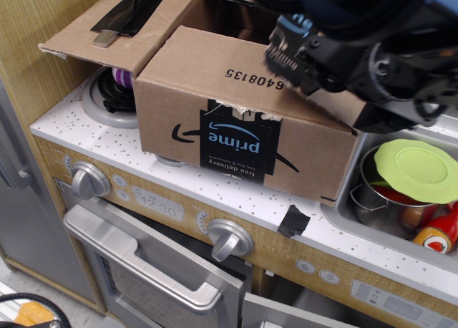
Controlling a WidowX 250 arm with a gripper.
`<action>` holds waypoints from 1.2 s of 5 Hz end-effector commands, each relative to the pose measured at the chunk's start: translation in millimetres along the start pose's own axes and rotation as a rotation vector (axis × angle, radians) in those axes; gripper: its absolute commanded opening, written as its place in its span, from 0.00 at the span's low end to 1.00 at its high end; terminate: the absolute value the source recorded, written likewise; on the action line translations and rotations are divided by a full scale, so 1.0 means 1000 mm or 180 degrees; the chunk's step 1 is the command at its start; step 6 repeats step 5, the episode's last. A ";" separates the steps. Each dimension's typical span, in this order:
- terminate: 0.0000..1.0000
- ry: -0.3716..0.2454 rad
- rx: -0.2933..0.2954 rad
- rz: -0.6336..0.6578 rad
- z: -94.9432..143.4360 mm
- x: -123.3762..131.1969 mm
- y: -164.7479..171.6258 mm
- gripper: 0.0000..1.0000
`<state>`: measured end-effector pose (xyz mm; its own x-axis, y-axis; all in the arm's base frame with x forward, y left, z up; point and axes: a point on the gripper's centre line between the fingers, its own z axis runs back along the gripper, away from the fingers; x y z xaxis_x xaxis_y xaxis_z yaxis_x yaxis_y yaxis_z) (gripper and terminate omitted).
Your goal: Close large4fbox flaps
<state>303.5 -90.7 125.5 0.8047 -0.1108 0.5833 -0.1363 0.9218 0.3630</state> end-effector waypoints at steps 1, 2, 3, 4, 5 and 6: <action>0.00 0.0491 -0.0523 0.0213 -0.032 0.001 0.029 1.00; 0.00 0.0812 -0.0793 0.0424 -0.051 -0.011 0.024 1.00; 0.00 0.0949 -0.0901 0.0545 -0.059 -0.016 0.018 1.00; 0.00 0.1158 -0.0908 0.0663 -0.060 -0.019 0.012 1.00; 1.00 0.1268 -0.0801 0.0610 -0.048 -0.016 0.009 1.00; 1.00 0.1268 -0.0801 0.0610 -0.048 -0.016 0.009 1.00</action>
